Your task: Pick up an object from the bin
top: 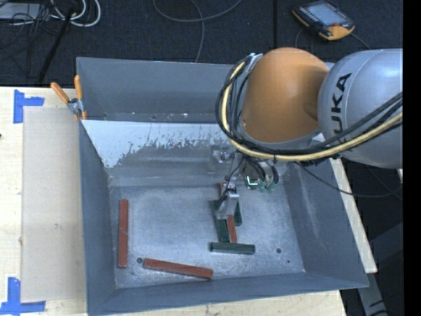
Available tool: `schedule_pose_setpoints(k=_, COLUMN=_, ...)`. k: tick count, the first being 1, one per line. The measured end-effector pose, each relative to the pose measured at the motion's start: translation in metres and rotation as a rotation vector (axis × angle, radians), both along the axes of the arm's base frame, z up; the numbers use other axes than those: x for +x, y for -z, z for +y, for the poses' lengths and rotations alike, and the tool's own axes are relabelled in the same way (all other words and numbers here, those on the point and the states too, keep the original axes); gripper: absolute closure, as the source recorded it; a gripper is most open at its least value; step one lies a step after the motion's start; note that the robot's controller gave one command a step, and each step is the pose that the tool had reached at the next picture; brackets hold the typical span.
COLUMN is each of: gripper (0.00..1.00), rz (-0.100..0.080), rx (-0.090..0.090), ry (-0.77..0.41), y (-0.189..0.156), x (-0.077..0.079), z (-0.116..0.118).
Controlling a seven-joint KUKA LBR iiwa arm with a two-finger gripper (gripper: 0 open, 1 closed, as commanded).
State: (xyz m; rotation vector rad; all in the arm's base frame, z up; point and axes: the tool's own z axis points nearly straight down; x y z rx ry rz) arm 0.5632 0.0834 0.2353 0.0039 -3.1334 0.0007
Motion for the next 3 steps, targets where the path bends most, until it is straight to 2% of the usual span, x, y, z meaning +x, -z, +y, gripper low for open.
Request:
schedule_pose_setpoints(k=1, gripper=0.00, rz=-0.007, rx=0.001, ry=0.003, y=-0.004, x=0.001, z=-0.001)
schedule_pose_setpoints(k=2, gripper=0.00, rz=-0.013, rx=0.001, ry=-0.047, y=0.059, x=-0.006, z=0.052)
schedule_pose_setpoints(k=3, gripper=0.00, rz=-0.002, rx=0.002, ry=-0.136, y=0.076, x=-0.048, z=0.114)
